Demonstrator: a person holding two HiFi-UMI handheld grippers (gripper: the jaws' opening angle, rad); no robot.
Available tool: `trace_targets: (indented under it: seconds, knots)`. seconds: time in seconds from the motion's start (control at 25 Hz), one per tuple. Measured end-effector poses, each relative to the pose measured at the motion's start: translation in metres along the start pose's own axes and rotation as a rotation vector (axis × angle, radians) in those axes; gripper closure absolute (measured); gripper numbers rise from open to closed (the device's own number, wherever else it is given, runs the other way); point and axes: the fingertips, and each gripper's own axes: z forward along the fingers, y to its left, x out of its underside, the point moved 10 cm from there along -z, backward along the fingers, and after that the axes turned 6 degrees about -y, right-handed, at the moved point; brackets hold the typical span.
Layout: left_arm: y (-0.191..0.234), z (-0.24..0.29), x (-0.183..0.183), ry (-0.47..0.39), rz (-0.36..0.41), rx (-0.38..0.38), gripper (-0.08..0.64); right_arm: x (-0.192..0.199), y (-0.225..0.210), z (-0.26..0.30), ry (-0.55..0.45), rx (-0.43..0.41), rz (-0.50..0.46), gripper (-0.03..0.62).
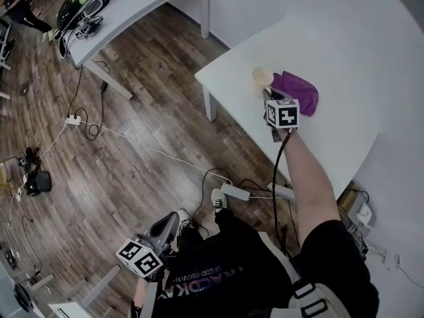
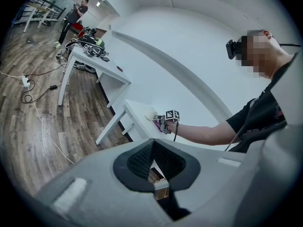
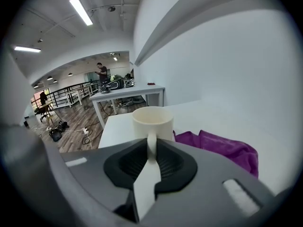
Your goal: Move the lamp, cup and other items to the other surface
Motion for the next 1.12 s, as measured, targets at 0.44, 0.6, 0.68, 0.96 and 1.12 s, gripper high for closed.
trace_targets:
  seconds: [0.44, 0.6, 0.68, 0.96, 1.12]
  knots:
    - [-0.002, -0.001, -0.003, 0.015, 0.021, 0.025, 0.557, -0.006, 0.013, -0.034, -0.122, 0.014, 0.025, 0.541]
    - [0.000, 0.001, -0.007, 0.031, 0.037, 0.055, 0.557, -0.011, 0.020, -0.055, -0.171, 0.014, 0.027, 0.541]
    - [0.002, 0.002, -0.010, 0.042, 0.043, 0.074, 0.557, -0.014, 0.025, -0.067, -0.197, 0.018, 0.041, 0.541]
    - [0.007, -0.003, -0.024, 0.084, 0.081, 0.144, 0.557, -0.008, 0.045, -0.116, -0.269, 0.054, 0.108, 0.541]
    - [0.015, -0.013, -0.033, 0.102, 0.093, 0.194, 0.557, -0.004, 0.065, -0.150, -0.300, 0.088, 0.155, 0.541]
